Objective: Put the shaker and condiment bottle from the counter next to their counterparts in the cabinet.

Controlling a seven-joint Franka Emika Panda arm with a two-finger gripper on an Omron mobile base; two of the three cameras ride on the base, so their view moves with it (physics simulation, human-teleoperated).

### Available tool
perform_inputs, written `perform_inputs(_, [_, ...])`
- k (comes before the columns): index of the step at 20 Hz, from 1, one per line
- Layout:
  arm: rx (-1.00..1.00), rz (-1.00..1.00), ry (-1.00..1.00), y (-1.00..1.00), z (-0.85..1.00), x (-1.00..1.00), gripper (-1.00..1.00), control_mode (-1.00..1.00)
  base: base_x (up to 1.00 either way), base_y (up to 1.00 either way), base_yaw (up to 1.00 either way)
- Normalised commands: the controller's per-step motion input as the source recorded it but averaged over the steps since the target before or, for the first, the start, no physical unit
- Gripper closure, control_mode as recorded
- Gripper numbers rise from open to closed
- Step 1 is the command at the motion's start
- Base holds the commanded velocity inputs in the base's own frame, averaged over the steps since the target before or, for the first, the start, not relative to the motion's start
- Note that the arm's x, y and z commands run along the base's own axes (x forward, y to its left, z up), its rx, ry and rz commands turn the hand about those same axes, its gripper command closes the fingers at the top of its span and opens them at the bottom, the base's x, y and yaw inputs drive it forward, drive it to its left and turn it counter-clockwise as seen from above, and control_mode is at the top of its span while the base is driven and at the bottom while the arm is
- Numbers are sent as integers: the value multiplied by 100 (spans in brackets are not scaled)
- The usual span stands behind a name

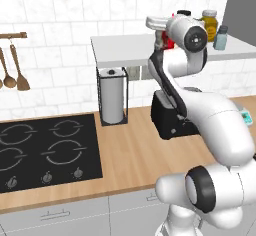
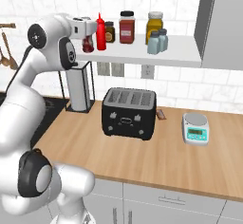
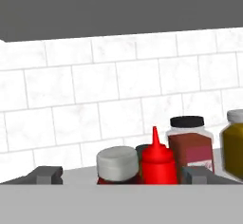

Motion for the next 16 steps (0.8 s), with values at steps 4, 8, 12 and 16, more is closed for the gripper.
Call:
perform_inputs(4, [0,3,-11,-40,35,-90,-100,-100,0,0,0])
perform_inputs(8, [-4,9,0,-82,40,-100,-100,-100,0,0,0])
perform_inputs(12, [-10,13,0,-95,37,-100,-100,-100,0,0,0])
perform_inputs(16, [-20,18,0,-94,18,-100,-100,-100,0,0,0])
